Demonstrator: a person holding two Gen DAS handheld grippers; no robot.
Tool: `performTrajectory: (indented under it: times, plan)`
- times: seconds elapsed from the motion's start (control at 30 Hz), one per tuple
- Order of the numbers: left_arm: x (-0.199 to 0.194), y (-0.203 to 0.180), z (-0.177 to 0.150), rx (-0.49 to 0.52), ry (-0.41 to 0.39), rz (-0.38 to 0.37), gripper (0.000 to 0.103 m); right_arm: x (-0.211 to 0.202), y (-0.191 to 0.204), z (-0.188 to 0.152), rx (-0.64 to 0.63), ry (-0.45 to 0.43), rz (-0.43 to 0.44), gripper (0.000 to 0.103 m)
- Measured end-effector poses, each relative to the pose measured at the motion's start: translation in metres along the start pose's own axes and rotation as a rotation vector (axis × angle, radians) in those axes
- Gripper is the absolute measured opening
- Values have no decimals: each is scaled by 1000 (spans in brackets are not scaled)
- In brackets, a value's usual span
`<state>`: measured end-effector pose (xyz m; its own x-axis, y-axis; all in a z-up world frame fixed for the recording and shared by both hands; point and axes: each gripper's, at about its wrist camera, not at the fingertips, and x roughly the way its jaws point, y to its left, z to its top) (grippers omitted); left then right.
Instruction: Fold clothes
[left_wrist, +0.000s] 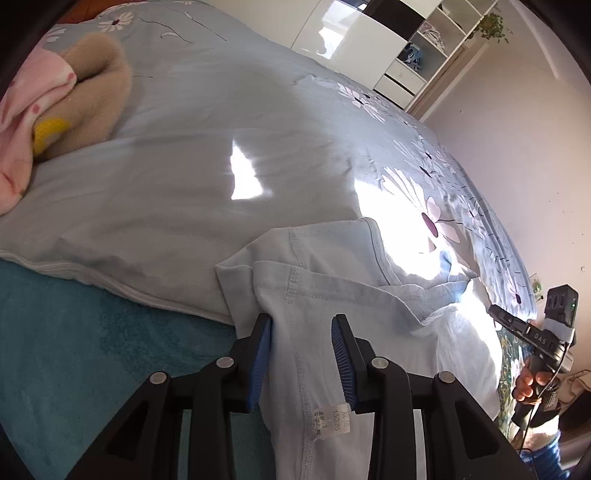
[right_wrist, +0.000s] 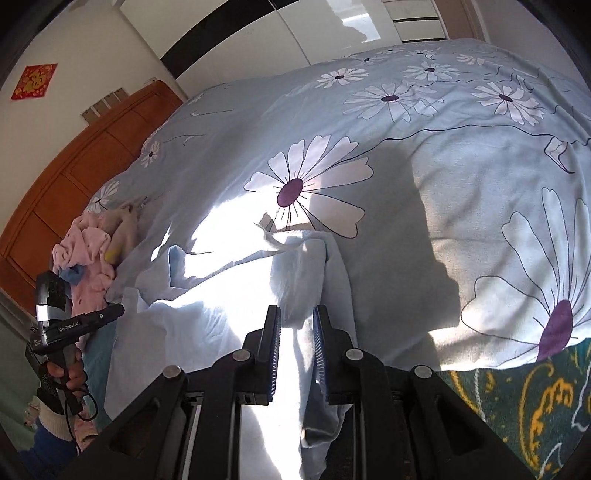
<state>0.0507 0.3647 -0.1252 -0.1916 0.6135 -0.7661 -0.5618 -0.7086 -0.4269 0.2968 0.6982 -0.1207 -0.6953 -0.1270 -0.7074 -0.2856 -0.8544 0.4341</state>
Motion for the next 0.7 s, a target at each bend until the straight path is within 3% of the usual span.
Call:
performTrajectory:
  times: [0.23, 0.33, 0.43, 0.57, 0.67, 0.7]
  plan:
    - [-3, 3, -3, -9, -18, -18, 36, 9, 10, 7, -53, 17, 5, 18]
    - [0, 1, 0, -3, -12, -9, 36, 11, 3, 9, -33, 20, 3, 18]
    - [3, 0, 2, -12, -13, -12, 35, 10, -6, 11, 9, 9, 12, 27]
    - [6, 2, 3, -34, -18, -24, 33, 14, -10, 13, 41, 15, 40, 27]
    - [-2, 1, 3, -22, -53, -22, 8, 13, -5, 12, 42, 9, 83, 26]
    - [-4, 0, 3, -13, -60, -24, 6, 14, -2, 12, 32, 18, 91, 23]
